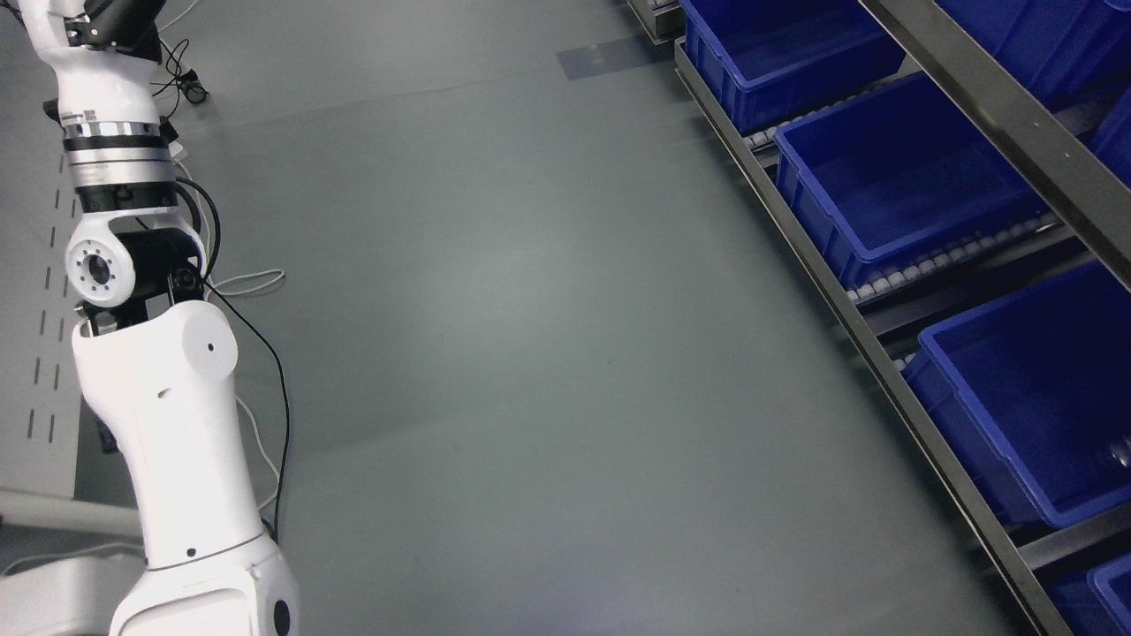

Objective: Move yellow foam block to right shelf middle
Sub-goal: 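Carry the cube in the raised left hand while turning toward the blue-bin shelf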

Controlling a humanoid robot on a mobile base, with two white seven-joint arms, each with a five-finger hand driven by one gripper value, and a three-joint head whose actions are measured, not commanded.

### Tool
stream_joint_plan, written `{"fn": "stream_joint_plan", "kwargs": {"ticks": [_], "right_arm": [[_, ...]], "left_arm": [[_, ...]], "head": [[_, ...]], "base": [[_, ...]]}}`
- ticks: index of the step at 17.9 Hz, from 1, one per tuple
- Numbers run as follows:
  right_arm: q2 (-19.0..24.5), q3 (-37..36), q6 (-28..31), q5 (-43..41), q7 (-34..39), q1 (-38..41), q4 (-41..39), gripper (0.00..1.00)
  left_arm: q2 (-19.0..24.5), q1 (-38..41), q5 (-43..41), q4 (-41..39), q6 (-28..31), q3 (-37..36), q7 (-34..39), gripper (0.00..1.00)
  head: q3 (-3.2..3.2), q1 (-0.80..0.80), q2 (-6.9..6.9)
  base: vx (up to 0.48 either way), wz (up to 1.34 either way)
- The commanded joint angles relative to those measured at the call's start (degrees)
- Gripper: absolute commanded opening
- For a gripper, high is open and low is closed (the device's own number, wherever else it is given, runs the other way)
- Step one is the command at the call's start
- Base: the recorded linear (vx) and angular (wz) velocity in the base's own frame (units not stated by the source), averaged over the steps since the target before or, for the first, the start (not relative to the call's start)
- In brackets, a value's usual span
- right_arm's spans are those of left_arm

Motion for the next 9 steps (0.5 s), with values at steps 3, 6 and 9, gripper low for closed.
{"fn": "stream_joint_plan", "kwargs": {"ticks": [3,6,9], "right_arm": [[-1.0,0.0,0.0,0.2,0.0,0.1,-1.0,1.0],[-1.0,0.0,0.0,0.2,0.0,0.1,-1.0,1.0],[-1.0,0.0,0.0,0.2,0.0,0.1,-1.0,1.0]], "left_arm": [[1.0,-1.0,0.0,-0.4,1.4,0.2,0.1,0.4],[1.0,-1.9,0.0,-0.4,3.2,0.1,0.1,0.4],[1.0,-2.7,0.0,-0.3,3.5,-0.8,0.1,0.4]], "head": [[0.0,0.0,0.0],[0.0,0.0,0.0],[0.0,0.0,0.0]], "base": [[0.464,-0.04],[0.486,-0.19],[0.423,-0.39]]}}
